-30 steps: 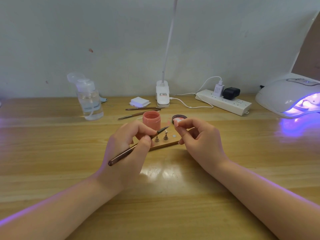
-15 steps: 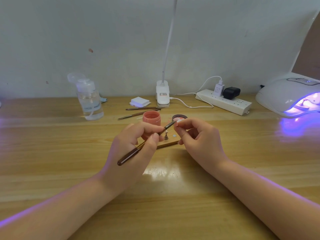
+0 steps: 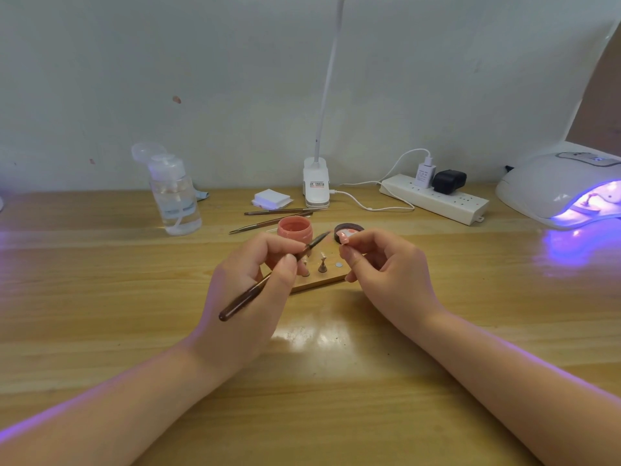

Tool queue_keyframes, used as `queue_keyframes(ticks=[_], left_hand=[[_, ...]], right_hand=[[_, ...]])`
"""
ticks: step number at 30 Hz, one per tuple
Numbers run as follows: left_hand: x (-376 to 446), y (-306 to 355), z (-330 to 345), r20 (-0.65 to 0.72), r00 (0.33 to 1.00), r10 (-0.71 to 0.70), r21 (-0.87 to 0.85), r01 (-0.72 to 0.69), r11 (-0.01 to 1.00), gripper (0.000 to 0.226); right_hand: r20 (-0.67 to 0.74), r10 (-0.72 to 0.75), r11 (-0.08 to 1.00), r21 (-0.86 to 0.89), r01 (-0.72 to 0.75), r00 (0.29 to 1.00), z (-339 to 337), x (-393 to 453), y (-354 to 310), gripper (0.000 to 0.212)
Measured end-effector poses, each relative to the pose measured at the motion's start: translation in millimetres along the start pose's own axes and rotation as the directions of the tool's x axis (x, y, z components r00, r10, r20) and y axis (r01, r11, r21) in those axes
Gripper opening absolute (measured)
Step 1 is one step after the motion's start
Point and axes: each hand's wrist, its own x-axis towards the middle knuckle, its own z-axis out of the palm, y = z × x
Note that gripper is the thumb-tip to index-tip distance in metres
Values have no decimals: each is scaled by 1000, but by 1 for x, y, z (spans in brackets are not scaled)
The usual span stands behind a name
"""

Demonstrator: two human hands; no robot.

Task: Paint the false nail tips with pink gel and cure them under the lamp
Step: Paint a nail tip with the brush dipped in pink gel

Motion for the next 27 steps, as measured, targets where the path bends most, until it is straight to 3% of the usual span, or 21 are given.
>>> queue_keyframes(ticks=[6, 14, 18, 27], left_hand=[[-2, 0, 1, 19, 1000, 25, 65, -26, 998, 17], [6, -8, 0, -126, 980, -154, -179, 130, 975, 13], [6, -11, 4, -91, 959, -268, -273, 235, 933, 17], [4, -9, 7, -63, 961, -268, -301, 237, 924, 15]], right_hand=[[15, 14, 1000, 12, -14, 1000, -1, 0, 0, 18], [-12, 72, 997, 18, -72, 997, -1, 1, 0, 5], [21, 86, 994, -70, -85, 996, -2, 5, 2, 5], [69, 174, 919, -369, -137, 982, 4, 12, 16, 7]])
